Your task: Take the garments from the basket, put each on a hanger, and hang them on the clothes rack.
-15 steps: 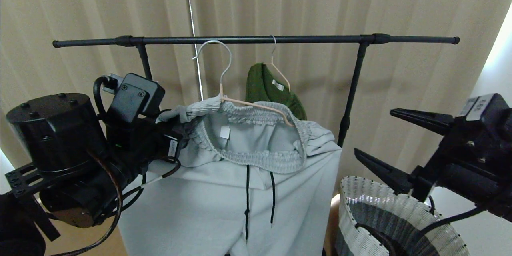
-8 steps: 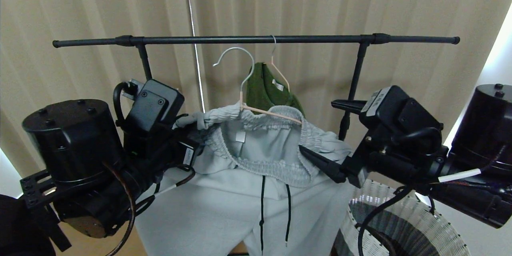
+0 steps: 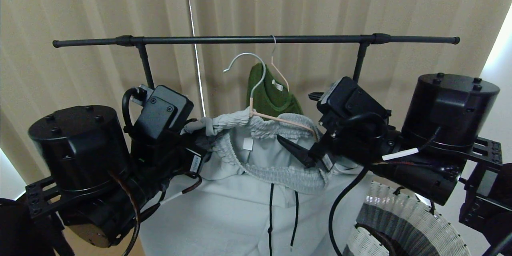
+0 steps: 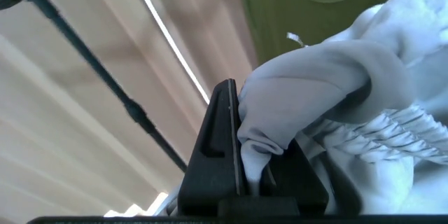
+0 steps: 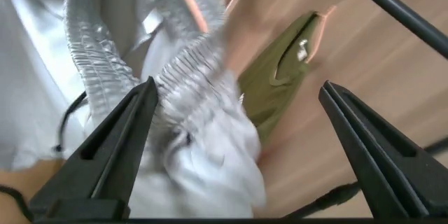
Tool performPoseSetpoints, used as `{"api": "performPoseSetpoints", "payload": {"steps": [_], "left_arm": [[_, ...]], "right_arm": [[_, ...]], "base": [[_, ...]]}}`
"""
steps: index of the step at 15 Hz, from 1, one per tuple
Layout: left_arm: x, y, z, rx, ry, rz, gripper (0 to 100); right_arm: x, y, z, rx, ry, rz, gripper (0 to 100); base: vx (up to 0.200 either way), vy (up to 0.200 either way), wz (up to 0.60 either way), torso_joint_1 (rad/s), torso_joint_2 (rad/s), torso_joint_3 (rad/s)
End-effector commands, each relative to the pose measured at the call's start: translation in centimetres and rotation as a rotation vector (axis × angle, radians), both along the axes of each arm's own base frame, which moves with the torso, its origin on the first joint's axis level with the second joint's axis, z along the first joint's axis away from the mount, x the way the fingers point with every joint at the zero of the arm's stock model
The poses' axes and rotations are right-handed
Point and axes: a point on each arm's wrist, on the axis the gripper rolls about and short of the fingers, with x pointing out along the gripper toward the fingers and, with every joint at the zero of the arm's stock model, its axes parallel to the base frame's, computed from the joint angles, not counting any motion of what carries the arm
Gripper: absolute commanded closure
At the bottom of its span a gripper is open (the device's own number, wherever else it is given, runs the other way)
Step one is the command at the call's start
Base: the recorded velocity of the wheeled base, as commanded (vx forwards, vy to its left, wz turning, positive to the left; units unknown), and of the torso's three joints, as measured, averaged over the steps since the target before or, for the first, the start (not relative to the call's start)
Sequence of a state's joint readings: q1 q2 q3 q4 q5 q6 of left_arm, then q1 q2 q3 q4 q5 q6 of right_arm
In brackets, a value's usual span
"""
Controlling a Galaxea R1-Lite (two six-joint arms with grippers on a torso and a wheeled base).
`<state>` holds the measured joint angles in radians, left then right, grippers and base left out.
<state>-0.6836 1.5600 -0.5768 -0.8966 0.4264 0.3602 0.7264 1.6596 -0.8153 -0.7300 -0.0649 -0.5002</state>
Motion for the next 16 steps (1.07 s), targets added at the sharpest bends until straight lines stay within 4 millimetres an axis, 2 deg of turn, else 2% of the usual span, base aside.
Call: {"api": "performPoseSetpoints", "payload": {"steps": [1, 2, 3, 16], "left_arm": [[-0.1, 0.0, 0.1, -0.001, -0.003, -0.001, 100], [-0.1, 0.0, 0.1, 0.0, -0.005, -0.002, 100], [-0.1, 0.0, 0.1, 0.001, -0.005, -0.002, 100], [-0.9, 0.4, -0.9, -0.021, -0.032, -0.016, 100]], "right_arm": [[0.5, 0.5, -0.4, -0.008, 0.008, -0.003, 0], [0.5, 0.4, -0.3, -0.006, 0.006, -0.005, 0], [0.5, 0.4, -0.3, -0.007, 0.005, -0.013, 100], [0.1, -0.1, -0.6, -0.016, 0.004, -0.033, 100]], "base": [[0.0, 0.0, 0.0, 0.0, 0.0, 0.0], [0.0, 0.0, 0.0, 0.0, 0.0, 0.0], [0.0, 0.0, 0.0, 0.0, 0.0, 0.0], [0.0, 0.0, 0.0, 0.0, 0.0, 0.0]]}}
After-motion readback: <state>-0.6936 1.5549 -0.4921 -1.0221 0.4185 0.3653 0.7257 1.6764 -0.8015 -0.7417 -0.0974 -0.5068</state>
